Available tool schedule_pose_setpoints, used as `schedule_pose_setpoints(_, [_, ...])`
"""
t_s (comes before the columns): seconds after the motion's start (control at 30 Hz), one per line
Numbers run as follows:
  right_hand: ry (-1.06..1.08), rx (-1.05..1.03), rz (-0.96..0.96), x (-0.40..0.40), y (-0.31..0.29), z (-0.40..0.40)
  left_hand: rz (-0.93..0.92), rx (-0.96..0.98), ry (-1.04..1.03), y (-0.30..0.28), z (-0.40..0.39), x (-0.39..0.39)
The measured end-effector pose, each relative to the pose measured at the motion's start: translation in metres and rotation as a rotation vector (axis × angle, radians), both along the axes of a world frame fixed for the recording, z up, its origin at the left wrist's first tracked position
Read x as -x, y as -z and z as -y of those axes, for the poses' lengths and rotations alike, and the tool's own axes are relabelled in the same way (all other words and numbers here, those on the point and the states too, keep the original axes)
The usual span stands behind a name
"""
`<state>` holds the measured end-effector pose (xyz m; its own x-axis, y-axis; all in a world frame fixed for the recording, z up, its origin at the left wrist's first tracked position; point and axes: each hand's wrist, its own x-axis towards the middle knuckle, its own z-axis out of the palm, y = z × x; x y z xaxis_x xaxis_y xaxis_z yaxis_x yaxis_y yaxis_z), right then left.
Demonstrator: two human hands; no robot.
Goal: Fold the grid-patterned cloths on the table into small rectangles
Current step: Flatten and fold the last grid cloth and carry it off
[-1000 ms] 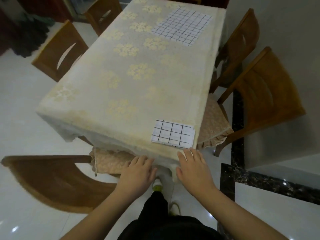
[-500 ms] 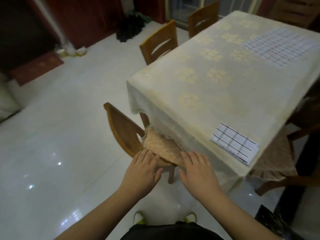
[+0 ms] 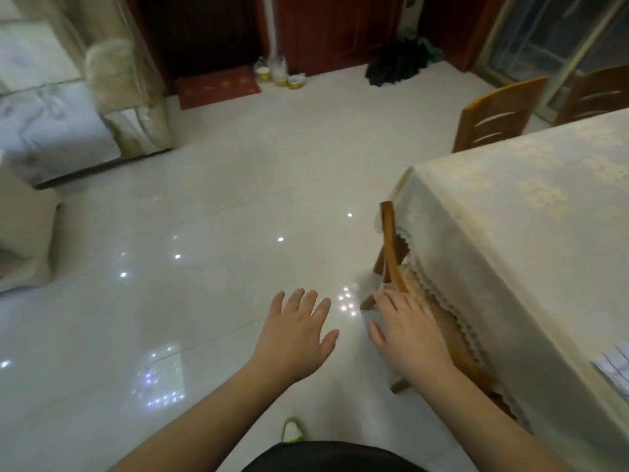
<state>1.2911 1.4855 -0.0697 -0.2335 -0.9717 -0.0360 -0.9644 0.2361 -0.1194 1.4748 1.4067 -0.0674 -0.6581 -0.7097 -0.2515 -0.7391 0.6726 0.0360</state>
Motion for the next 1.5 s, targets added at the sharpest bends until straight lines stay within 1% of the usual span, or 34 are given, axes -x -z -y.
schedule_pose_setpoints(0.13, [-0.034, -0.022, 0.049, -0.033, 0.003, 0.04, 0.01, 0.025, -0.036, -0.003, 0.033, -0.033])
schedule_pose_setpoints(0.27, [-0.052, -0.04, 0.053, -0.043, 0.004, 0.066, -0.014, 0.026, -0.041, 0.001, 0.061, -0.039])
schedule_pose_setpoints(0.43, [-0.026, -0.031, 0.043, -0.022, 0.009, 0.111, -0.041, -0.004, 0.001, 0.007, 0.105, -0.013])
schedule_pose_setpoints(0.67, [0.035, 0.005, 0.066, 0.024, 0.015, 0.199, -0.088, 0.029, 0.011, 0.002, 0.198, 0.04])
schedule_pose_setpoints(0.8, [0.003, 0.047, 0.053, 0.042, 0.014, 0.246, -0.076, 0.063, -0.031, -0.001, 0.245, 0.057])
schedule_pose_setpoints(0.97, [-0.035, 0.004, 0.059, 0.052, 0.015, 0.302, -0.136, 0.071, -0.067, 0.002, 0.296, 0.073])
schedule_pose_setpoints(1.1, [-0.001, 0.021, 0.032, 0.055, 0.02, 0.347, -0.124, 0.097, -0.082, 0.004, 0.351, 0.073])
schedule_pose_setpoints(1.17, [0.011, 0.05, -0.012, 0.058, 0.027, 0.372, -0.125, 0.089, -0.067, 0.008, 0.379, 0.075])
schedule_pose_setpoints(1.27, [0.009, 0.08, -0.027, 0.063, 0.032, 0.419, -0.153, 0.081, -0.034, 0.015, 0.427, 0.079])
schedule_pose_setpoints(1.4, [0.047, 0.043, -0.061, 0.07, 0.041, 0.479, -0.158, 0.054, -0.004, 0.021, 0.499, 0.079])
schedule_pose_setpoints(1.5, [0.098, 0.028, -0.072, 0.073, 0.036, 0.52, -0.188, 0.049, 0.031, 0.018, 0.547, 0.081])
